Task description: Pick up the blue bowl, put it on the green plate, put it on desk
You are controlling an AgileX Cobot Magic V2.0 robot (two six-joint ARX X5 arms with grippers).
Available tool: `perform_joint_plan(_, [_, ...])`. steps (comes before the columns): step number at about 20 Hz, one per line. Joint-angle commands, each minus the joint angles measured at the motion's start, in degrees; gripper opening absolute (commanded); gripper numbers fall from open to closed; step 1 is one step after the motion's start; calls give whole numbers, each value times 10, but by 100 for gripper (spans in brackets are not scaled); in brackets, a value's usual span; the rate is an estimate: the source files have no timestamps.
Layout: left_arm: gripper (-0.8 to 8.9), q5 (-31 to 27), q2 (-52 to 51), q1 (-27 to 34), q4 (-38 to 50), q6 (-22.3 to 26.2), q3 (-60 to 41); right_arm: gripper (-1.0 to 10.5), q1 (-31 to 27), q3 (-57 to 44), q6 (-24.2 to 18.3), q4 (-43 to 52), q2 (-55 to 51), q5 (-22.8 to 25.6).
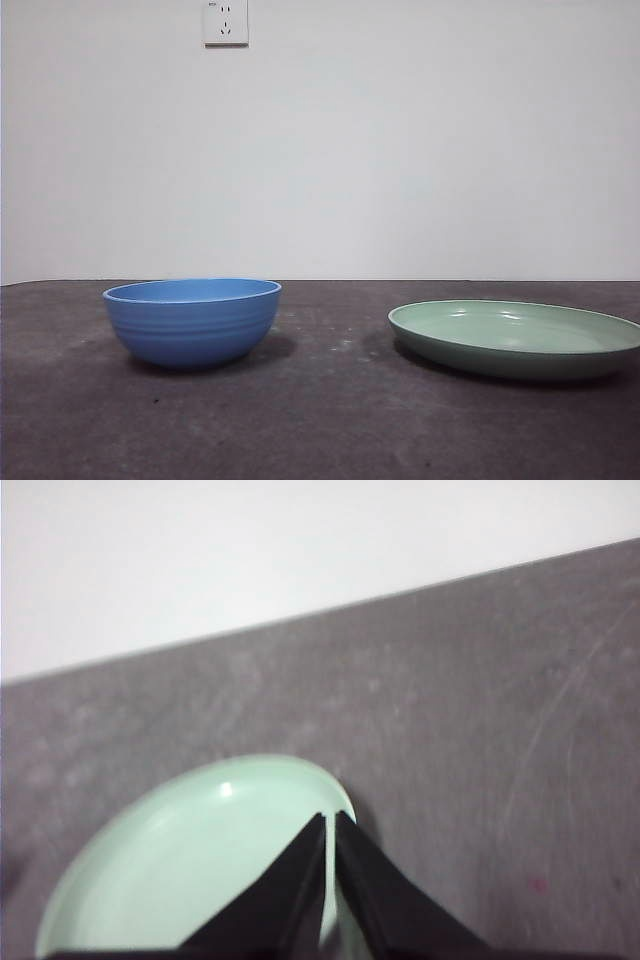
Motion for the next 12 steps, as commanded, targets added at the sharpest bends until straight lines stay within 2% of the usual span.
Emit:
perform_joint_plan(1, [10,3,1,1,8,-32,36,8,0,40,24,10,-1,3])
perform_joint_plan(7, [10,5,24,1,-14,-29,112,8,0,127,19,-14,31,2])
perform_joint_plan(12, [10,12,75,1,-64,12,195,8,0,218,-12,-69,90,0])
